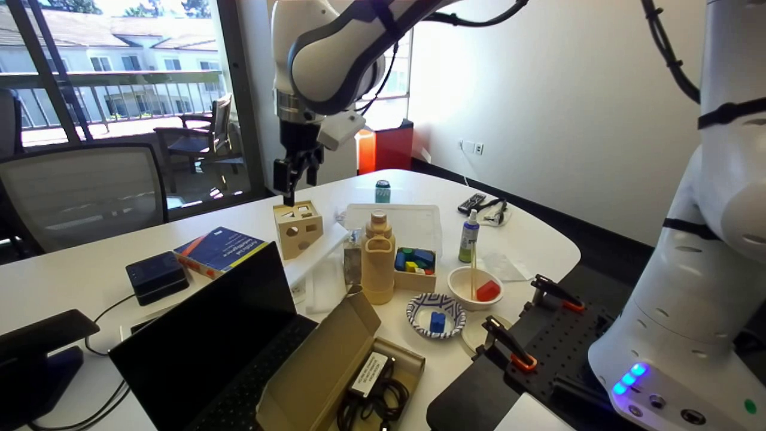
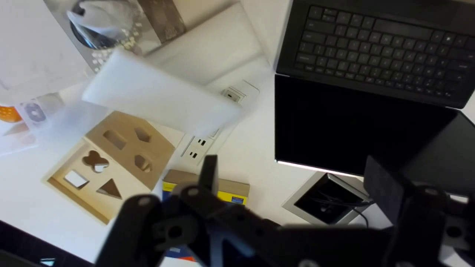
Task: Close the laptop lid
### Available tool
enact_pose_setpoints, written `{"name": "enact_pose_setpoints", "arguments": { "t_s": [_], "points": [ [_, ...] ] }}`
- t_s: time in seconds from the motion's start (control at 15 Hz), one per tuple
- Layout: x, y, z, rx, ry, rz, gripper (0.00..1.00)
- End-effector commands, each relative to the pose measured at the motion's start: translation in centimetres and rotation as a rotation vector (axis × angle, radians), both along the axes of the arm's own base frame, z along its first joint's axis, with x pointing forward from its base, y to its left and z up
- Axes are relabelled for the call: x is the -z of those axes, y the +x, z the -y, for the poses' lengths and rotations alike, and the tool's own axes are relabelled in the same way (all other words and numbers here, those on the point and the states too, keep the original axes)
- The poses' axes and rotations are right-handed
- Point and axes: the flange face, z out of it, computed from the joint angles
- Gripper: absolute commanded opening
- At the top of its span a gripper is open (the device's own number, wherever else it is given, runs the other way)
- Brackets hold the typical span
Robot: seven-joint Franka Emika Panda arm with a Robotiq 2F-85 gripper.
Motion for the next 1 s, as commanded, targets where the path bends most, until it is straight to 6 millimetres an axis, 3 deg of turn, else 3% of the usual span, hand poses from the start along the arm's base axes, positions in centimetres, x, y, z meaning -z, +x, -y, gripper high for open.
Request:
{"name": "enact_pose_setpoints", "arguments": {
  "t_s": [0.0, 0.2, 0.47, 0.93],
  "points": [
    [4.0, 3.0, -5.3, -0.026, -0.01, -0.007, 1.0],
    [6.8, 3.9, -8.8, -0.015, -0.045, 0.023, 1.0],
    [8.6, 4.9, -12.1, 0.009, -0.066, 0.082, 1.0],
    [11.6, 7.2, -14.5, -0.006, -0.049, 0.085, 1.0]
  ]
}}
